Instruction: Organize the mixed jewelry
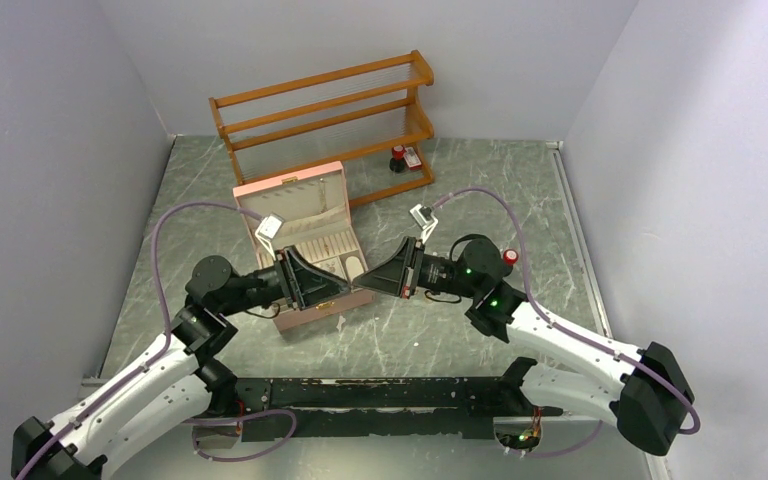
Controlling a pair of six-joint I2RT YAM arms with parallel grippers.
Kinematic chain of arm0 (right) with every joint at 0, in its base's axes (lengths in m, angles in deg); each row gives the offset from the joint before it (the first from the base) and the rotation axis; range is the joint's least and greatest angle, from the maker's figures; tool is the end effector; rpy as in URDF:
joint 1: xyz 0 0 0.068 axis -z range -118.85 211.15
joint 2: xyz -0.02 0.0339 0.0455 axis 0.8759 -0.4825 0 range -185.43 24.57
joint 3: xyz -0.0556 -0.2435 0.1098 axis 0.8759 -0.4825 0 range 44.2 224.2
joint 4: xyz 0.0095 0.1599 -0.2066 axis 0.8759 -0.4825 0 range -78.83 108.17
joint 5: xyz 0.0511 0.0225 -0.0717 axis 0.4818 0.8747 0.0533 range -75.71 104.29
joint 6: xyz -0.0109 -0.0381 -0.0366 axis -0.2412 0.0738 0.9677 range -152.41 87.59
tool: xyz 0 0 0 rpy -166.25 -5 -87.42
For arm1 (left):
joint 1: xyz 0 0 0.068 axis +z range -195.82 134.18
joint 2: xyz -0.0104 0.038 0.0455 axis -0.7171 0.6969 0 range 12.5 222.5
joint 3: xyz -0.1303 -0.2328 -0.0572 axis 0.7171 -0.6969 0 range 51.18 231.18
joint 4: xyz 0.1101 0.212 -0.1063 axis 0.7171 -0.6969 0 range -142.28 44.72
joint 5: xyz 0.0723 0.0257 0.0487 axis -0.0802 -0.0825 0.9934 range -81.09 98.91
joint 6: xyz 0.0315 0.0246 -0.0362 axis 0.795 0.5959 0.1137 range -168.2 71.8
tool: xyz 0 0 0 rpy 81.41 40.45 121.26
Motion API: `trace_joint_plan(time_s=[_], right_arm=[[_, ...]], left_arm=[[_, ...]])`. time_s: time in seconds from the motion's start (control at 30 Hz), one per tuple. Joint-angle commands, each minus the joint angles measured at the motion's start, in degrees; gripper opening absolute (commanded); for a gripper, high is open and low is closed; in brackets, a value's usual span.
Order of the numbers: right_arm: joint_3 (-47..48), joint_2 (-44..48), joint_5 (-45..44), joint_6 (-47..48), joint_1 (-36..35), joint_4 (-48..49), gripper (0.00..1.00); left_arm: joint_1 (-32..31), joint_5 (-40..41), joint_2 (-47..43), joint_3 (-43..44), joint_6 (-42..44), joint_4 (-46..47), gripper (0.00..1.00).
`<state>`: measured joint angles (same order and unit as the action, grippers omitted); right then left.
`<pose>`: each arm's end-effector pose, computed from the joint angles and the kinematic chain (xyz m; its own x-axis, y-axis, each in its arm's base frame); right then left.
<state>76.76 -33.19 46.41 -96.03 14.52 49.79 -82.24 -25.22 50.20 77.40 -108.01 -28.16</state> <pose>0.1441 0.1801 0.2984 -0.8425 0.2130 -0.4948 -0.5036 0.0150 0.8638 0.1218 -0.1146 0.2951 -0.7733 -0.3186 -0.5482 0.5416 0.1178 -0.8324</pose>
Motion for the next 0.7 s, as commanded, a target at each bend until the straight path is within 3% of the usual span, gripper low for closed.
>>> trace_joint_plan(time_s=[0.0, 0.67], right_arm=[[2.4, -0.6, 1.2, -0.4, -0.1, 1.4, 0.0], [1.4, -0.9, 0.9, -0.5, -0.1, 0.8, 0.0]], left_arm=[[0.0, -3.9, 0.3, -1.4, -2.8, 9.3, 0.59], [-2.0, -4.3, 2.8, 0.6, 2.3, 5.7, 0.34]])
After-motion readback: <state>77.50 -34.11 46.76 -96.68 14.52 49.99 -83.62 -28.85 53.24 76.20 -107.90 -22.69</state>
